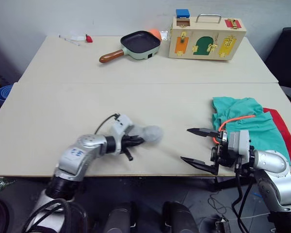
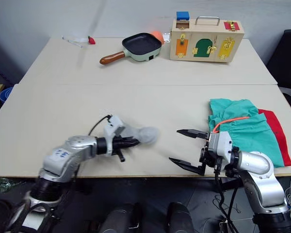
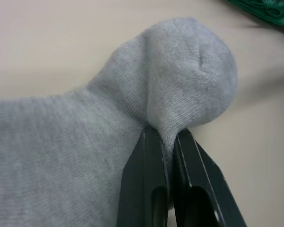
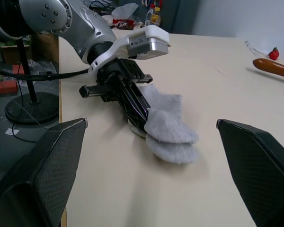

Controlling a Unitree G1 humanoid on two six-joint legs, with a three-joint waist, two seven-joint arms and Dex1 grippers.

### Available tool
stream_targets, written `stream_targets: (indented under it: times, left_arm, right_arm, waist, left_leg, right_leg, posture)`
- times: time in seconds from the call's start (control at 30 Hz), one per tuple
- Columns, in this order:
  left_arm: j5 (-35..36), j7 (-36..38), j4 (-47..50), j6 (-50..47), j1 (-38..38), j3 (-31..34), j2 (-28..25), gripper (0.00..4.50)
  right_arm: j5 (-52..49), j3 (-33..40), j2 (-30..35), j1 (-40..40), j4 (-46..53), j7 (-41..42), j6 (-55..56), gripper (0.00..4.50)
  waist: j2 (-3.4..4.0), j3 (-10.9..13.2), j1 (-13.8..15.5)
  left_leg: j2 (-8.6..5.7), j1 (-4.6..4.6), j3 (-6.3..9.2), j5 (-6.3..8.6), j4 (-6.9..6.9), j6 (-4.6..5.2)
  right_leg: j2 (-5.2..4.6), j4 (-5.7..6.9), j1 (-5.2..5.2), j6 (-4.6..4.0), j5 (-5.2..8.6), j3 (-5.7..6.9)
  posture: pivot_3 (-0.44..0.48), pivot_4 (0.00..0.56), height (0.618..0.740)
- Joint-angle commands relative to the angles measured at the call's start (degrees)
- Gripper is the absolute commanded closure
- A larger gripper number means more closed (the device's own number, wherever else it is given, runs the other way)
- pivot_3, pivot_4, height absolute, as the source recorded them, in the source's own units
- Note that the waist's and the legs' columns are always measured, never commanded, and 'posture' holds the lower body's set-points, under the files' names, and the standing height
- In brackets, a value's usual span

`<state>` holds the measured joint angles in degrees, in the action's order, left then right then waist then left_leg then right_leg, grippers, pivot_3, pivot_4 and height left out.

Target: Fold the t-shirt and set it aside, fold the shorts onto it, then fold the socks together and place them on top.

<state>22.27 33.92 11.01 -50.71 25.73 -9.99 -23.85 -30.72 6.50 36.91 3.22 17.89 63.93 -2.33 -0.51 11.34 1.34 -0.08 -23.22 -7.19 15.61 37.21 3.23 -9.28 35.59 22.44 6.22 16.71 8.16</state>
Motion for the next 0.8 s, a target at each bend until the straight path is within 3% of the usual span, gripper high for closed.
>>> stream_targets:
  times: [0.03,0.17,0.37,0.43,0.53,0.63,0.8]
  left_arm:
    - [2.39,0.33,3.78,-2.11,-0.14,1.49,0.57,3.46]
    - [6.98,4.55,6.08,-2.07,0.76,5.50,-1.31,2.15]
    - [15.46,17.27,4.46,-1.61,1.82,15.01,-12.04,2.15]
    - [12.24,19.01,-1.68,4.77,2.62,16.63,-14.75,2.12]
    - [3.95,23.21,-11.11,18.54,3.38,12.85,-17.60,2.11]
    - [0.16,25.35,-18.77,27.05,4.81,10.32,-15.59,2.75]
    - [-3.99,25.27,-31.04,36.42,7.77,8.92,-10.49,4.38]
  right_arm:
    - [-0.27,1.23,0.40,0.27,1.00,-0.79,0.32,0.00]
    - [-0.88,1.62,1.73,1.35,0.26,-1.19,-2.18,0.00]
    - [-6.13,0.86,3.00,4.28,3.08,-3.47,-12.85,0.00]
    - [-4.27,-1.98,1.63,6.04,3.80,-5.49,-13.99,0.19]
    - [2.15,-9.15,-1.58,9.00,3.25,-8.69,-14.01,0.96]
    - [9.41,-15.43,-7.07,12.33,0.31,-14.52,-13.03,2.01]
    - [19.10,-23.13,-14.17,16.38,-6.46,-20.35,-10.96,3.82]
  waist:
    - [0.00,0.00,0.02]
    - [0.00,0.00,0.05]
    - [0.02,0.02,-0.11]
    - [0.04,0.02,-0.12]
    - [0.03,0.01,-0.10]
    - [0.03,0.01,-0.06]
    - [0.00,0.01,-0.16]
  left_leg:
    - [0.00,0.01,0.00,0.00,0.00,0.00]
    - [-0.02,-0.01,0.02,-0.01,0.03,0.02]
    - [0.01,-0.01,0.04,0.05,0.00,-0.11]
    - [0.02,-0.01,0.08,0.06,0.00,-0.11]
    - [0.01,-0.01,0.07,0.15,0.00,-0.30]
    - [-0.03,-0.03,0.01,0.16,-0.06,-0.32]
    - [-0.14,-0.30,0.09,0.04,0.04,-0.08]
  right_leg:
    - [-0.01,0.01,0.00,0.00,0.00,0.01]
    - [-0.06,-0.01,-0.02,0.00,0.00,0.03]
    - [-0.06,-0.02,0.01,-0.05,0.01,0.07]
    - [-0.07,-0.05,0.00,-0.05,0.01,0.12]
    - [-0.07,-0.06,0.00,-0.08,0.01,0.18]
    - [-0.13,-0.07,0.06,-0.09,0.00,0.20]
    - [-0.03,0.03,0.14,-0.05,-0.03,0.45]
  posture:
    - [0.000,0.150,0.740]
    - [0.000,0.150,0.740]
    - [0.000,0.150,0.740]
    - [0.000,0.150,0.740]
    - [0.000,0.150,0.740]
    - [0.000,0.150,0.740]
    - [0.000,0.150,0.740]
